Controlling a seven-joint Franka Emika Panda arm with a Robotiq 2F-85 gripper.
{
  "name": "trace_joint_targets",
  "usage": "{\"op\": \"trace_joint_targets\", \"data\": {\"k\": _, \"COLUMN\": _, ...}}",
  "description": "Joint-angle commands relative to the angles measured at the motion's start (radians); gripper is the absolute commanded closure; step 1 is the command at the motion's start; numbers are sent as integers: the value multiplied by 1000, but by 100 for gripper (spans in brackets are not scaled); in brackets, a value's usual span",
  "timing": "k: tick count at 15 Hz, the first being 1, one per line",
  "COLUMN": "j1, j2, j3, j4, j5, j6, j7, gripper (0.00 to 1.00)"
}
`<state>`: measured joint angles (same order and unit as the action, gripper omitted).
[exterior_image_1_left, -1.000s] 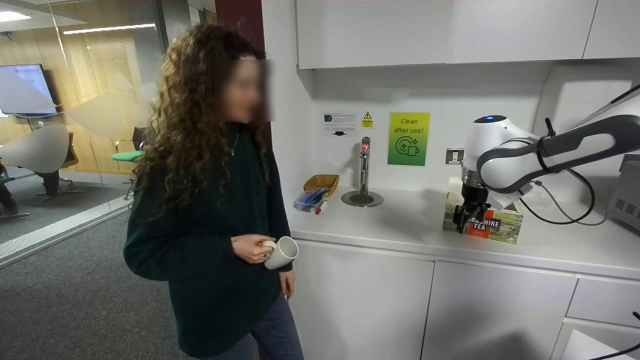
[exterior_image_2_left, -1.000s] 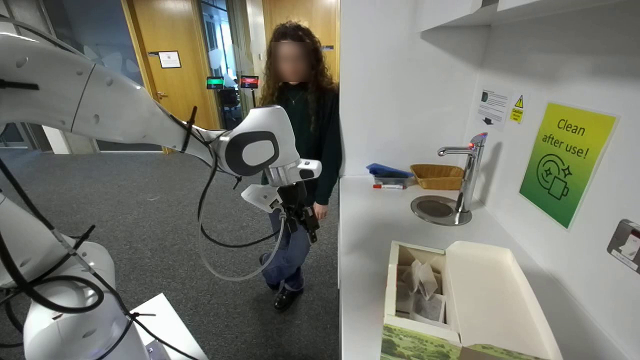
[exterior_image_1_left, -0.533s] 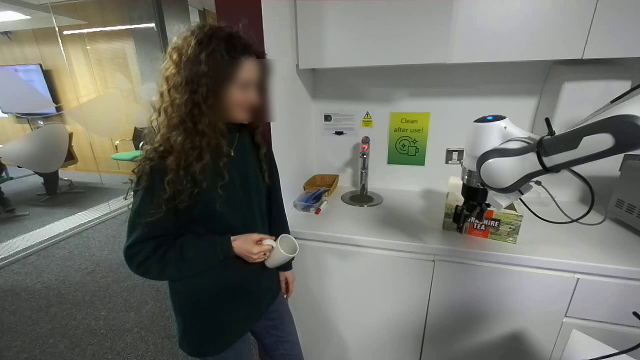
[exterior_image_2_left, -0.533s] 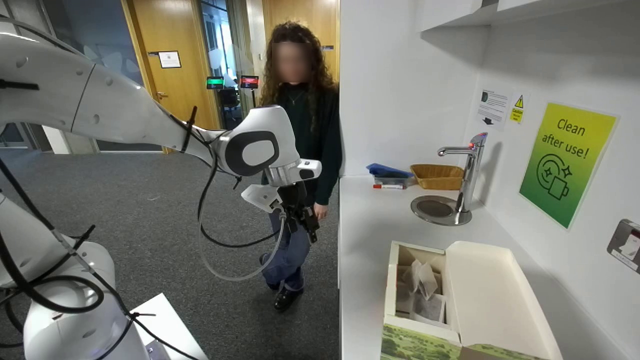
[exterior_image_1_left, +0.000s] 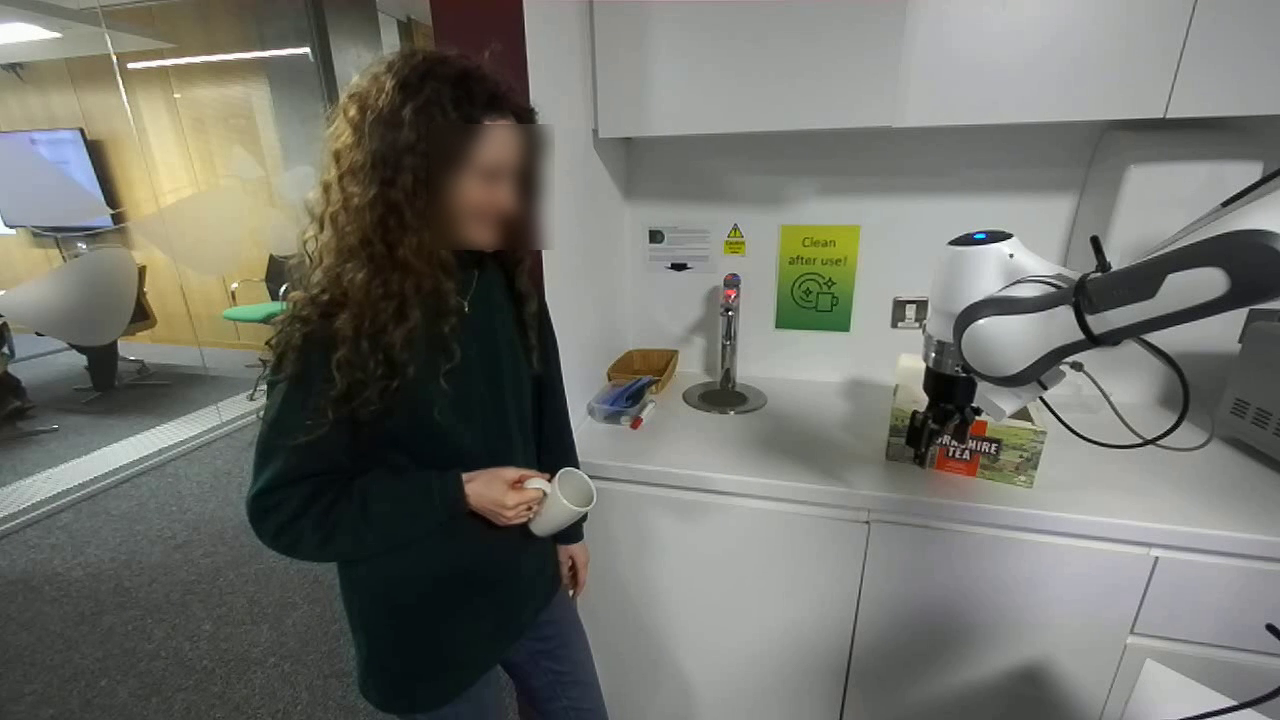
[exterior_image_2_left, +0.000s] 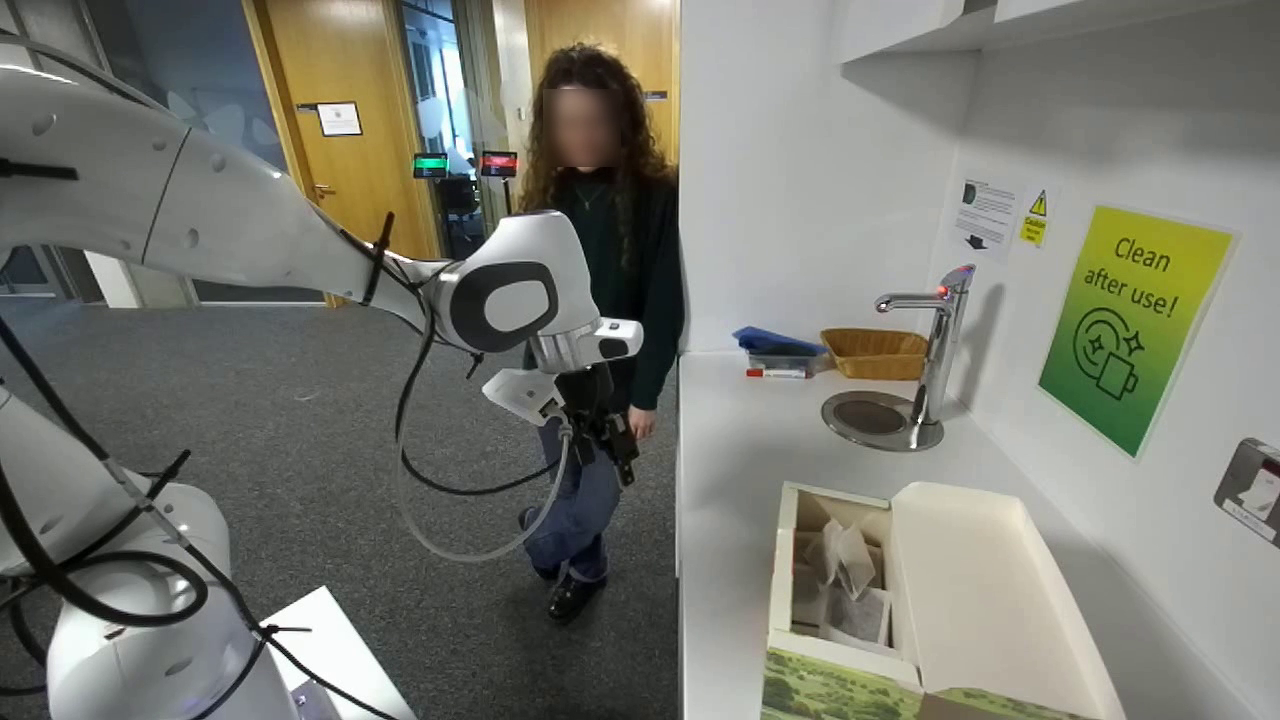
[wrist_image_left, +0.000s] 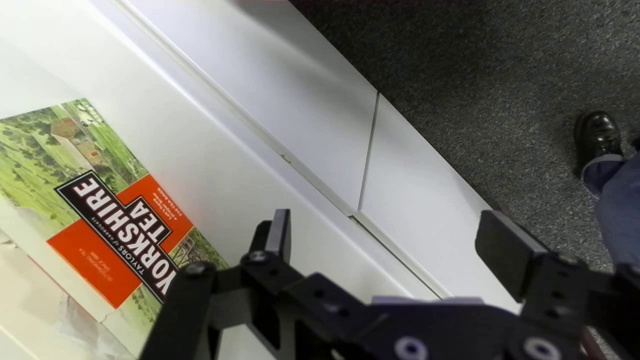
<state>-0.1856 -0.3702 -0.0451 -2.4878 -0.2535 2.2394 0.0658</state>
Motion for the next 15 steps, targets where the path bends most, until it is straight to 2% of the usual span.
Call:
{"op": "trace_joint_targets", "data": {"k": 1, "j1": 11, "j2": 0, "j3": -10, "j4": 2, "j5": -4, "j6": -3, "j7": 3, "gripper": 0}}
{"op": "trace_joint_targets", "data": {"k": 6, "j1": 11, "j2": -5, "j3": -13, "j4": 2, "j5": 5, "j6": 4, "j7": 11, "gripper": 0}}
{"op": "trace_joint_targets", "data": {"k": 11, "j1": 40, "j2": -4, "j3": -58, "j4": 31, "j5": 151, "j6": -17, "j7": -49, "gripper": 0}}
{"op": "trace_joint_targets", "data": {"k": 15, "j1": 29, "j2": 5, "j3": -66, "j4": 65, "j5": 198, "j6": -19, "j7": -27, "gripper": 0}}
